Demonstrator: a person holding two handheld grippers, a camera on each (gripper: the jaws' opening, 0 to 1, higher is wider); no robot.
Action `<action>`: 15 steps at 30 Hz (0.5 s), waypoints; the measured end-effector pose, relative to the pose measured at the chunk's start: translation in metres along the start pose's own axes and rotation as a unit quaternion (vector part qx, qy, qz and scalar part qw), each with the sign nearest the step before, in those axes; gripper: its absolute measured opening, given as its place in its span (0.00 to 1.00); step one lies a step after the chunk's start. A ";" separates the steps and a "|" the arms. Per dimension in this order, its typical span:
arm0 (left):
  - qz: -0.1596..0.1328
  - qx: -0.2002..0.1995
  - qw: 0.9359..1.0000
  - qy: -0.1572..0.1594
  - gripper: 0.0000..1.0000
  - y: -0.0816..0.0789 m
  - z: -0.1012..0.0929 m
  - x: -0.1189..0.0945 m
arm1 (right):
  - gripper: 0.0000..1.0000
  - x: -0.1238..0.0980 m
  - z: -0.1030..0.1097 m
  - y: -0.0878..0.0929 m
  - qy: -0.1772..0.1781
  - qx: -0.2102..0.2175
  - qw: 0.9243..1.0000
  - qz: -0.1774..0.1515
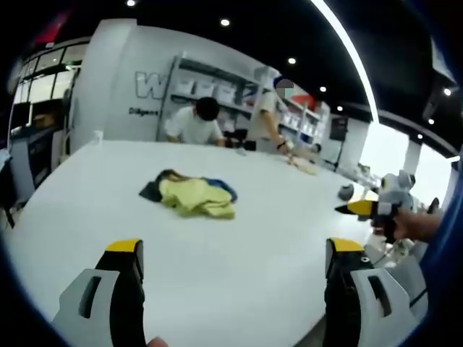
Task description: Fold the garment on the visible template until the final outline fits inside the template.
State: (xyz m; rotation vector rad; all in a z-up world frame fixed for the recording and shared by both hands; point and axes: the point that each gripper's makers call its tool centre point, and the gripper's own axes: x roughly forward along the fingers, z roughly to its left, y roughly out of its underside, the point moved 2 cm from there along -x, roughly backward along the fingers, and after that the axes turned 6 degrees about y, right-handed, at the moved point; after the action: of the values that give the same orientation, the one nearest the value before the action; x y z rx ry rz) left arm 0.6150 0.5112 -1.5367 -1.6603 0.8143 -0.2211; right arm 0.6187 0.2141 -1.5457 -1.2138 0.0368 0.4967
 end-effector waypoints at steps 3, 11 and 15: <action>0.000 0.001 1.000 0.001 0.99 0.001 0.001 0.001 | 0.99 0.000 -0.002 0.002 0.003 -0.001 1.000 0.003; 0.001 0.000 1.000 0.000 0.99 0.002 0.003 0.004 | 0.98 0.001 -0.005 0.005 0.008 -0.007 1.000 0.010; 0.002 -0.001 1.000 0.000 0.99 0.002 0.004 0.007 | 0.98 0.004 -0.004 0.007 0.010 -0.010 1.000 0.015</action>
State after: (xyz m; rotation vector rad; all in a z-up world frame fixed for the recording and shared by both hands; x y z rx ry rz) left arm 0.6212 0.5100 -1.5414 -1.6612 0.8180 -0.2166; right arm 0.6202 0.2134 -1.5544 -1.2387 0.0667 0.5124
